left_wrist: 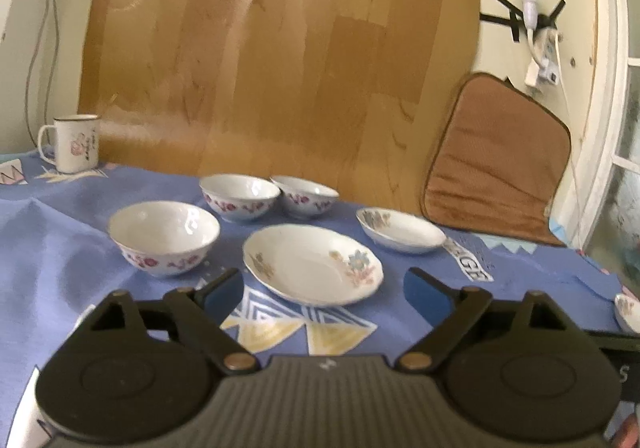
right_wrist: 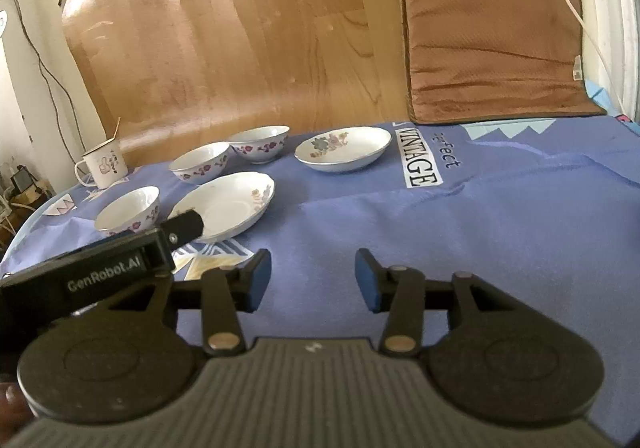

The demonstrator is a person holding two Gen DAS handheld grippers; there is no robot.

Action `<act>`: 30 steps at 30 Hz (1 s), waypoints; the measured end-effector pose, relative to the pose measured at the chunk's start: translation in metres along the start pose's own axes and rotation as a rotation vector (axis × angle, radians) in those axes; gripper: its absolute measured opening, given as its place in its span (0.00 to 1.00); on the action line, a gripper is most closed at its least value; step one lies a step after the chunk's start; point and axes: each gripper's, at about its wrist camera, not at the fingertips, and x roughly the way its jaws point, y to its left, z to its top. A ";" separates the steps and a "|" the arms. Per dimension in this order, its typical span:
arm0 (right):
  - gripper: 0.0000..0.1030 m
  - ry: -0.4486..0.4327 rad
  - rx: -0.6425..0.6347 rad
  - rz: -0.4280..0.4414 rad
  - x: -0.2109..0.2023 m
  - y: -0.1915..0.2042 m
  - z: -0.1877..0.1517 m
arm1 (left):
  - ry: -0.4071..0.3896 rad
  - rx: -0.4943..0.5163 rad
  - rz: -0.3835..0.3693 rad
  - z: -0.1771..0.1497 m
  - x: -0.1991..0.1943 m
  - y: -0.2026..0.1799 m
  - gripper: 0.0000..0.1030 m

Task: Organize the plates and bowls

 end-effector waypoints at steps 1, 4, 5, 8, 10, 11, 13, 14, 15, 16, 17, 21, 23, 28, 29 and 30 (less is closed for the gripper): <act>0.48 0.000 -0.001 0.000 0.000 0.000 0.000 | -0.004 -0.001 0.004 0.000 -0.001 0.000 0.88; 0.48 0.001 -0.003 0.000 0.000 0.001 -0.001 | 0.002 0.005 0.017 0.001 0.000 0.001 0.88; 0.48 0.001 -0.003 0.000 0.000 0.001 0.000 | 0.008 0.014 0.023 0.002 0.000 0.001 0.88; 0.48 0.001 -0.003 0.000 0.001 0.001 -0.001 | 0.028 0.068 0.057 0.005 0.001 -0.001 0.87; 0.48 0.003 0.000 0.002 0.001 0.001 -0.001 | 0.030 0.116 0.083 0.008 0.000 -0.001 0.87; 0.48 0.006 0.001 0.004 0.002 0.001 -0.002 | 0.032 0.132 0.087 0.009 0.000 0.000 0.87; 0.48 0.012 0.002 0.009 0.003 0.001 -0.003 | 0.042 0.145 0.087 0.010 0.001 0.004 0.87; 0.48 0.014 0.001 0.010 0.003 0.002 -0.004 | 0.050 0.142 0.090 0.009 0.003 0.007 0.87; 0.48 0.016 0.002 0.011 0.004 0.002 -0.004 | 0.060 0.132 0.091 0.008 0.005 0.010 0.87; 0.48 0.018 0.002 0.011 0.004 0.002 -0.004 | 0.076 0.115 0.089 0.006 0.008 0.014 0.87; 0.48 0.018 0.002 0.011 0.004 0.002 -0.005 | 0.089 0.102 0.086 0.006 0.011 0.017 0.85; 0.48 0.019 0.004 0.006 0.005 0.002 -0.005 | 0.079 0.081 0.069 0.006 0.010 0.021 0.85; 0.48 0.020 0.006 0.006 0.006 0.002 -0.005 | 0.066 0.088 0.067 0.005 0.009 0.020 0.85; 0.48 0.024 0.007 0.007 0.007 0.002 -0.005 | 0.040 0.108 0.058 0.004 0.005 0.016 0.85; 0.48 0.026 0.008 0.006 0.007 0.002 -0.005 | 0.039 0.109 0.058 0.004 0.005 0.016 0.85; 0.48 0.026 0.008 0.005 0.007 0.002 -0.005 | 0.039 0.107 0.057 0.004 0.005 0.016 0.85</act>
